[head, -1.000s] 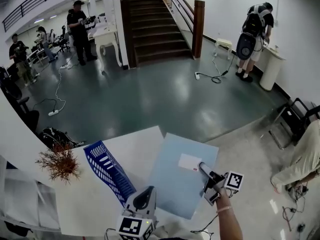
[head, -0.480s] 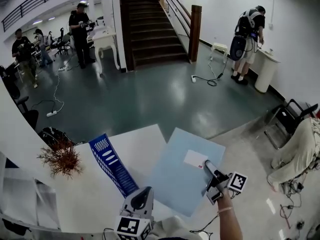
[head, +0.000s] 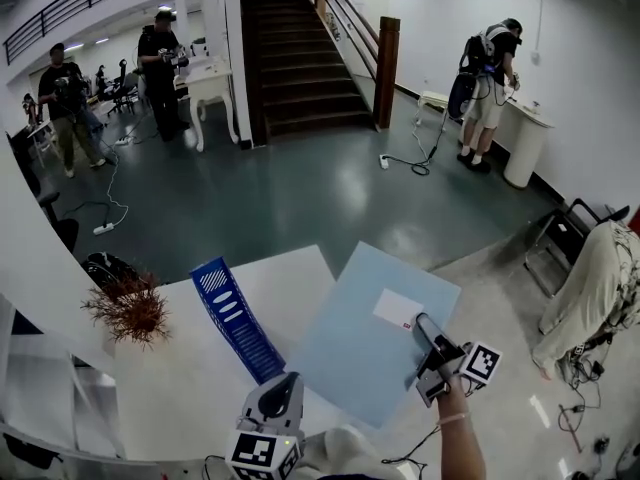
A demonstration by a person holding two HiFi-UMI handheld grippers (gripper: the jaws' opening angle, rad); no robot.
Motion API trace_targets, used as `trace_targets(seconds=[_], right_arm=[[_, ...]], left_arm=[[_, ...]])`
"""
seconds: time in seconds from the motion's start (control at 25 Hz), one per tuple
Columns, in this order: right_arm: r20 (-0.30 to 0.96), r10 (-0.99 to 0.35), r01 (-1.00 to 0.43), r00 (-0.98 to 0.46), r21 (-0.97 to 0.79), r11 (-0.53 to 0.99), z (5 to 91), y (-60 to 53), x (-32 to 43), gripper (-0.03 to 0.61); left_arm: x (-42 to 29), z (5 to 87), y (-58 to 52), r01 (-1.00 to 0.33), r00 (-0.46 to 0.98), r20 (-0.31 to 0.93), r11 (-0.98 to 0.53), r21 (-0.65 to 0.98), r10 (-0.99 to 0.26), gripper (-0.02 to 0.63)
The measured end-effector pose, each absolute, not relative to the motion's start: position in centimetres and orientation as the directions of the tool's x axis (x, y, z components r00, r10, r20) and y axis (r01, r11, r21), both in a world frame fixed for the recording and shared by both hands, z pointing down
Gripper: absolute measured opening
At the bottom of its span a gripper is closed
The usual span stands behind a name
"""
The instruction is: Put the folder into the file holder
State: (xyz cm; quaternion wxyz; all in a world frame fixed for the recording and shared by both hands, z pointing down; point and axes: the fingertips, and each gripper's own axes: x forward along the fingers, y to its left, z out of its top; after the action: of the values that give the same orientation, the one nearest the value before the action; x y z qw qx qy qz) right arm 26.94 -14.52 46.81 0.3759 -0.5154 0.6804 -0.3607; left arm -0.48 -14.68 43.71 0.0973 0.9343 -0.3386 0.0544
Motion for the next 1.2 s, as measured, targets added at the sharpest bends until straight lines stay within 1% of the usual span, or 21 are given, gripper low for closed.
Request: trace_targets(seconds=[0.36, 0.76, 1.0, 1.2], right_arm=[[-0.176, -0.973, -0.471, -0.150, -0.852, 0.227, 44.2, -12.9, 23.9, 0.127], [-0.196, -0.971, -0.594, -0.136, -0.768, 0.238, 40.8, -12.2, 20.5, 0.127], [-0.221, -0.967, -0.638, -0.126, -0.729, 0.249, 38.8, -11.6, 18.4, 0.127], [-0.243, -0.963, -0.706, -0.118, -0.662, 0.254, 36.9, -11.3, 16.2, 0.127]], left_arm=[[-3.5, 43.4, -13.0, -0.648, 0.761, 0.160, -0.749, 0.137, -0.629, 0.008], [-5.7, 43.3, -11.7, -0.658, 0.752, 0.153, -0.742, 0.126, -0.641, 0.008], [-7.1, 42.9, -10.8, -0.665, 0.746, 0.146, -0.736, 0.125, -0.650, 0.008], [-8.4, 42.9, -10.2, -0.669, 0.743, 0.140, -0.732, 0.125, -0.655, 0.008]])
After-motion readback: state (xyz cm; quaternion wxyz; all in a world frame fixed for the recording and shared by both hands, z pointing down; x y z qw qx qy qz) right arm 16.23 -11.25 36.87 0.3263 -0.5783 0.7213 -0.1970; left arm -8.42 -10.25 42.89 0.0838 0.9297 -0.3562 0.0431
